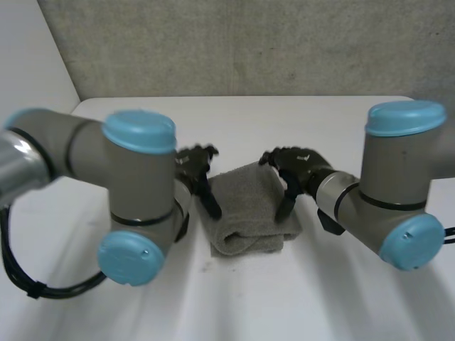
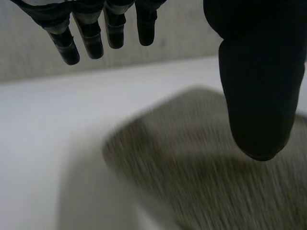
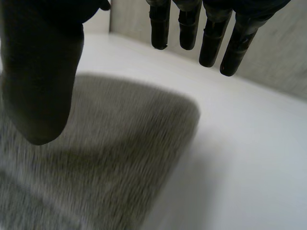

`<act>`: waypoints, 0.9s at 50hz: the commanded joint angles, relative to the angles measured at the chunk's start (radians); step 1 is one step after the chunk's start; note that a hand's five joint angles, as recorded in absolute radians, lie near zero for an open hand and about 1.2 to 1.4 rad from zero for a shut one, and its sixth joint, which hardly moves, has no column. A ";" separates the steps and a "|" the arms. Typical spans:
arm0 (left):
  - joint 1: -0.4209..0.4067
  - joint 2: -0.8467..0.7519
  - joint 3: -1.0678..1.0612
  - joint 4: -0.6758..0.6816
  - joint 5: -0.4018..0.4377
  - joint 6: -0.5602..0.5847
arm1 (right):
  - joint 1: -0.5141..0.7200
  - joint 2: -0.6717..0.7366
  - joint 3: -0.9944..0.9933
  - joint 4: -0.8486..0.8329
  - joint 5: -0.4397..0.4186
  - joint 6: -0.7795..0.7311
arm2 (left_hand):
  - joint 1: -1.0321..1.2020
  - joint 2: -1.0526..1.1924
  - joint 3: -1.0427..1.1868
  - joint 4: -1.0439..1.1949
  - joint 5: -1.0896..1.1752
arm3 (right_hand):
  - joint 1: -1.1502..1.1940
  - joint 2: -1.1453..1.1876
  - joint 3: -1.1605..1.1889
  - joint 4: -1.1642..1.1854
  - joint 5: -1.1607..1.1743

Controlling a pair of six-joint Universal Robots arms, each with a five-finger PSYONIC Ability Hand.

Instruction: Fold the towel.

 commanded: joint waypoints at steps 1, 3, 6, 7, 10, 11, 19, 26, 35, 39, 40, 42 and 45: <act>-0.005 -0.110 -0.030 -0.014 0.005 -0.085 | 0.007 0.168 -0.121 0.067 0.005 -0.132 | 0.002 0.012 0.008 0.010 -0.023 | -0.056 -0.075 -0.065 -0.082 -0.055; -0.005 -0.115 -0.038 -0.013 0.008 -0.092 | 0.007 0.185 -0.131 0.066 0.010 -0.175 | 0.002 0.012 0.008 0.010 -0.023 | -0.056 -0.075 -0.065 -0.082 -0.055; -0.005 -0.110 -0.050 -0.013 0.012 -0.095 | 0.007 0.188 -0.140 0.066 0.015 -0.242 | 0.002 0.012 0.008 0.010 -0.023 | -0.056 -0.075 -0.065 -0.082 -0.055; -0.005 -0.103 -0.051 -0.013 0.012 -0.094 | 0.005 0.178 -0.140 0.067 0.011 -0.250 | 0.002 0.012 0.008 0.010 -0.023 | -0.056 -0.075 -0.065 -0.082 -0.055; -0.005 -0.089 -0.051 -0.013 0.013 -0.092 | 0.007 0.118 -0.131 0.058 -0.002 -0.226 | 0.002 0.012 0.008 0.010 -0.023 | -0.056 -0.075 -0.065 -0.082 -0.055; -0.005 -0.065 -0.045 -0.013 0.015 -0.092 | 0.007 0.118 -0.131 0.058 -0.002 -0.226 | 0.002 0.012 0.008 0.010 -0.023 | -0.056 -0.075 -0.065 -0.082 -0.055; 0.009 0.167 -0.010 -0.023 0.012 -0.060 | -0.003 -0.151 -0.082 -0.017 0.016 -0.084 | 0.002 0.012 0.008 0.010 -0.023 | -0.056 -0.075 -0.065 -0.082 -0.055; 0.127 0.408 -0.007 -0.103 0.012 0.116 | -0.088 -0.368 -0.071 -0.007 0.215 -0.052 | 0.002 0.012 0.008 0.010 -0.023 | -0.056 -0.075 -0.065 -0.082 -0.055; 0.207 0.519 -0.038 -0.175 0.009 0.196 | -0.110 -0.388 -0.071 0.138 0.269 -0.060 | 0.002 0.012 0.008 0.010 -0.023 | -0.056 -0.075 -0.065 -0.082 -0.055; 0.221 0.543 -0.044 -0.180 0.008 0.195 | -0.122 -0.394 -0.057 0.159 0.274 -0.060 | 0.002 0.012 0.008 0.010 -0.023 | -0.056 -0.075 -0.065 -0.082 -0.055; 0.221 0.543 -0.044 -0.180 0.009 0.195 | -0.121 -0.394 -0.051 0.159 0.275 -0.060 | 0.002 0.012 0.008 0.010 -0.023 | -0.056 -0.075 -0.065 -0.082 -0.055; 0.221 0.548 -0.047 -0.181 0.007 0.193 | -0.121 -0.394 -0.046 0.158 0.275 -0.060 | 0.002 0.012 0.008 0.010 -0.023 | -0.056 -0.075 -0.065 -0.082 -0.055; 0.218 0.549 -0.051 -0.181 0.007 0.190 | -0.122 -0.396 -0.045 0.158 0.274 -0.058 | 0.002 0.012 0.008 0.010 -0.023 | -0.056 -0.075 -0.065 -0.082 -0.055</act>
